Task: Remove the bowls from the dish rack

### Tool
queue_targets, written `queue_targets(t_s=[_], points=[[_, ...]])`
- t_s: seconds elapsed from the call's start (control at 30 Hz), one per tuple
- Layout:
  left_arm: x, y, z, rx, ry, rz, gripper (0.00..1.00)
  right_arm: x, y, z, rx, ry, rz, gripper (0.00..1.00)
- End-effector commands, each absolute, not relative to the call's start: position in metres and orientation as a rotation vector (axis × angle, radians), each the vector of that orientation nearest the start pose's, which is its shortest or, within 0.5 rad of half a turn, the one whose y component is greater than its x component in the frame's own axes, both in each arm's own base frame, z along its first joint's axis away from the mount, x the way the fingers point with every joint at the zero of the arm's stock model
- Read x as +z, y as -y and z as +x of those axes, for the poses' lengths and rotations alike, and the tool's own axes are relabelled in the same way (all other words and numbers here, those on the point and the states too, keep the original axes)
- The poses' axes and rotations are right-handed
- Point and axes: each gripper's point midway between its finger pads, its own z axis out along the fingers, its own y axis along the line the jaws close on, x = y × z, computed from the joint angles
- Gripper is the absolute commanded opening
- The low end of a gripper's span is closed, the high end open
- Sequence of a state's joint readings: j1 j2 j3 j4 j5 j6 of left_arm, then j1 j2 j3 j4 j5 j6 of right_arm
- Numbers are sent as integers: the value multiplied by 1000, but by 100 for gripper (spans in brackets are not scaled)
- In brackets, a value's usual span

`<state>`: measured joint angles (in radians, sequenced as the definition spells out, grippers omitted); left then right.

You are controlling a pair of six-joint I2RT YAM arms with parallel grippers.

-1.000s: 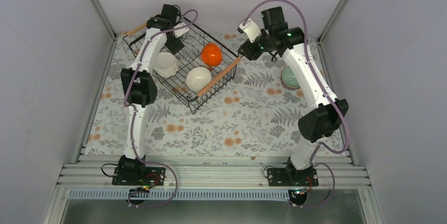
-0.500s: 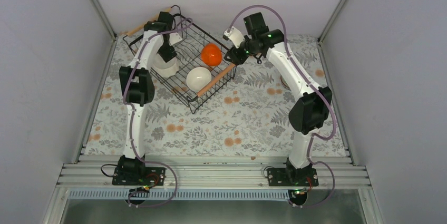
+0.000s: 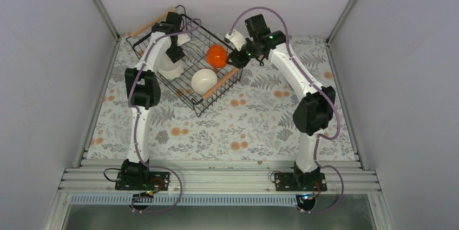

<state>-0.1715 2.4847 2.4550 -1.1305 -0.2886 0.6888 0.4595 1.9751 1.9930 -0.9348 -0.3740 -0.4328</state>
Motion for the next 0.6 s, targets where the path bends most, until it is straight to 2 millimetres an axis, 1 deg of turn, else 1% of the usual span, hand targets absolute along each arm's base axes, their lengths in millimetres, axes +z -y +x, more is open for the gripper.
queue_targets(t_s=[0.0,0.1,0.2,0.27,0.33,0.47,0.57], points=[[108,60,590,605,-2486,1013,100,238,-294,431,502,-2115,-1205,54],[108,55,598,716,-2455,998,100,236,-293,431,503,-2120,-1208,54],[97,45,597,832,-2461,1021,100,235,-292,429,500,-2118,-1212,55],[96,39,599,880,-2457,1013,100,234,-292,428,499,-2116,-1212,55],[99,36,602,925,-2439,1001,100,232,-292,428,503,-2116,-1214,55],[113,30,610,1008,-2381,963,100,230,-294,428,511,-2118,-1219,55],[111,25,610,1074,-2358,969,100,228,-293,427,510,-2121,-1224,56]])
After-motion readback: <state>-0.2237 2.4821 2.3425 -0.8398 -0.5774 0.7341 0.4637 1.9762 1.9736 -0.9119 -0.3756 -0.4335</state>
